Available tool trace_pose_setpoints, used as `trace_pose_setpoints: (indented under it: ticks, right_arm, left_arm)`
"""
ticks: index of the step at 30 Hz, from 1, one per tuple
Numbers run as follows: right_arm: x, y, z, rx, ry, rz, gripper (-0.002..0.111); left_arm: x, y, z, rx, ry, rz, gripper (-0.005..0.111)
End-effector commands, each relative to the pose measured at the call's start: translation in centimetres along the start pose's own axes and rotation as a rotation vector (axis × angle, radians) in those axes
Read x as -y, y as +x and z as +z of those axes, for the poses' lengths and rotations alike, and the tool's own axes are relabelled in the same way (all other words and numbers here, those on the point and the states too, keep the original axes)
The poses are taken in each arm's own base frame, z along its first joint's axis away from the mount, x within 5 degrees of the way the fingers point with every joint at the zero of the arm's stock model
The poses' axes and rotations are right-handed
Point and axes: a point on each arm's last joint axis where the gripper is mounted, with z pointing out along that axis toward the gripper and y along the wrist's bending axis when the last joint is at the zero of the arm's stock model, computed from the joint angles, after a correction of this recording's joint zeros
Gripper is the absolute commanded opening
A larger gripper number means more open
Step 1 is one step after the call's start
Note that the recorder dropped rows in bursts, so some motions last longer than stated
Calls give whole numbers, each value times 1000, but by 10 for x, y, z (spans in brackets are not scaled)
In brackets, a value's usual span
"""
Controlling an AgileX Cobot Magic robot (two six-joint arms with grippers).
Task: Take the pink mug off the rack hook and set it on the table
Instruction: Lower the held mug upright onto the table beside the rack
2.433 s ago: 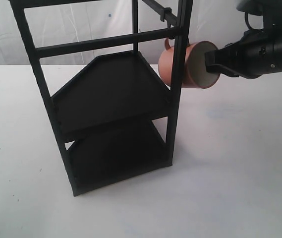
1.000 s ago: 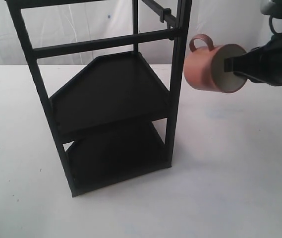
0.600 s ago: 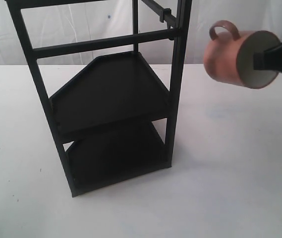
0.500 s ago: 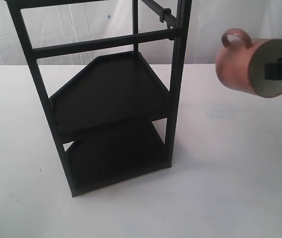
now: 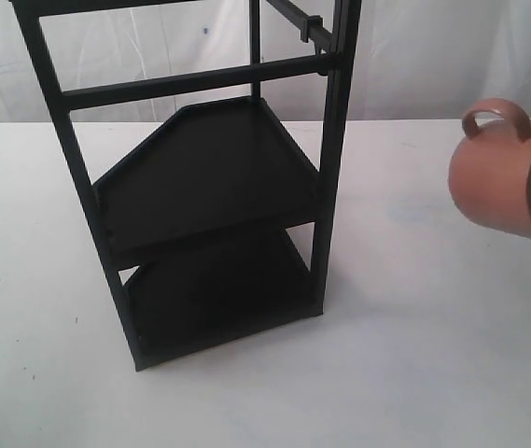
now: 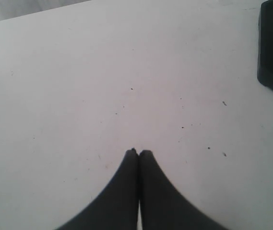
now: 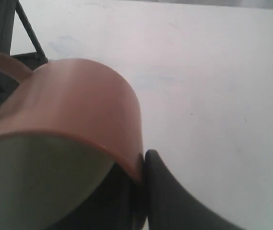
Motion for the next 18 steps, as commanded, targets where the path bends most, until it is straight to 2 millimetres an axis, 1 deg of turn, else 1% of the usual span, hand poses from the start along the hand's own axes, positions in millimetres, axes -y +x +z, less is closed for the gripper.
trace_pose_setpoints:
  ticks: [1, 5, 8, 12, 15, 18]
  right_arm:
    - [0, -11, -6, -51, 2, -1, 0]
    - [0, -16, 4, -144, -5, 3, 0]
    - [0, -15, 16, -283, -10, 5, 0]
    - [0, -13, 33, -500, -35, -41, 0]
    - [-4, -20, 39, -552, -54, -49, 0]
    - [-13, -31, 43, -544, -86, -74, 0]
  left_arm:
    - [0, 1, 0, 1, -1, -1, 0]
    - [0, 1, 0, 1, -1, -1, 0]
    - [0, 1, 0, 1, -1, -1, 0]
    - [0, 1, 0, 1, -1, -1, 0]
    - [0, 1, 0, 1, -1, -1, 0]
    - [0, 1, 0, 1, -1, -1, 0]
